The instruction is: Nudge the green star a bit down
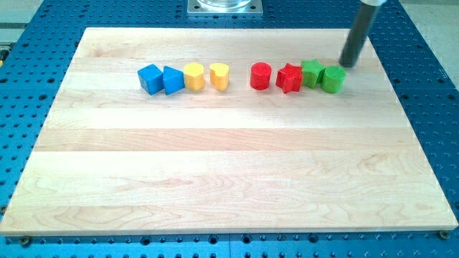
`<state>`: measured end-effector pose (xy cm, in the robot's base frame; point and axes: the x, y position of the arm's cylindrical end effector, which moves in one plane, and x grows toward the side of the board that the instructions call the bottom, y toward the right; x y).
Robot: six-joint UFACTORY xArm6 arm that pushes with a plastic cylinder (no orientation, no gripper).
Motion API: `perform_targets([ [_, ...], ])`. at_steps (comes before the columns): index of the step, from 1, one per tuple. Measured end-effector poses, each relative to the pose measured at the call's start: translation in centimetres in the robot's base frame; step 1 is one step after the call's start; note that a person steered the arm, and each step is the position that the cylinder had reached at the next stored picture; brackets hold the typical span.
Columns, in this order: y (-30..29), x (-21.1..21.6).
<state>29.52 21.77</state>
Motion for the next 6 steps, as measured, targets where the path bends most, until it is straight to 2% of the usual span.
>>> perform_targets([
  [2, -5.3, 1.0],
  [6, -5.2, 1.9],
])
